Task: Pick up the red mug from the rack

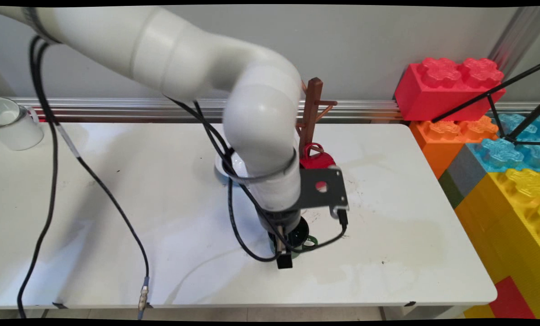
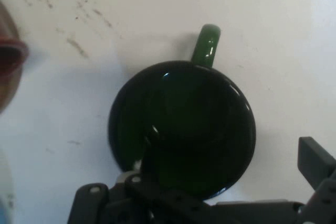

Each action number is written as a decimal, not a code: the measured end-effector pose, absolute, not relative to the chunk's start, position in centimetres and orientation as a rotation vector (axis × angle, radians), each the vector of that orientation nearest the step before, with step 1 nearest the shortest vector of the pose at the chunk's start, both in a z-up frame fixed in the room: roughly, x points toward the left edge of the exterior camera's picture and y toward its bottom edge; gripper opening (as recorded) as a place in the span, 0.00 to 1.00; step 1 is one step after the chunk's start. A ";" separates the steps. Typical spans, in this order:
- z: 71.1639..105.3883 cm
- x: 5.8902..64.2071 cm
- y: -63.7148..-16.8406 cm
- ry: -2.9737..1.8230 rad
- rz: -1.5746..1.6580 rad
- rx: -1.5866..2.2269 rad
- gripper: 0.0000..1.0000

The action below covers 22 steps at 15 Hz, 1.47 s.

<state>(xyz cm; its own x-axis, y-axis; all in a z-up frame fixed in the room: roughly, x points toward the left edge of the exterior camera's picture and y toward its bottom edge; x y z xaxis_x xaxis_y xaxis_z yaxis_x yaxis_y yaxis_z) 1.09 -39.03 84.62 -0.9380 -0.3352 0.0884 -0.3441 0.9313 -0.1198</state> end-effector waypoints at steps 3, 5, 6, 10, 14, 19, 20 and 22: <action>87.5 2.4 -39.2 -2.941 0.228 0.582 1.00; 89.1 3.4 -39.2 -2.875 0.239 0.633 1.00; 89.9 4.0 -39.2 -2.833 0.243 0.680 1.00; 91.9 6.3 -39.1 -2.655 0.296 0.862 1.00; 90.8 9.0 -39.8 -2.485 0.336 0.997 1.00; 87.0 11.9 -39.3 -2.332 0.336 1.135 1.00; 86.2 12.3 -39.2 -2.302 0.328 1.153 1.00; 84.9 12.8 -39.0 -2.245 0.302 1.179 1.00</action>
<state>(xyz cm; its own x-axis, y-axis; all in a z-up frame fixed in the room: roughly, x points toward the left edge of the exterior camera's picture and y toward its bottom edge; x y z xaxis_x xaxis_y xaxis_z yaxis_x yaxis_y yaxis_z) 12.79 -38.98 84.88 -0.4418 -0.6780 0.5874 -0.8091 0.5840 0.0655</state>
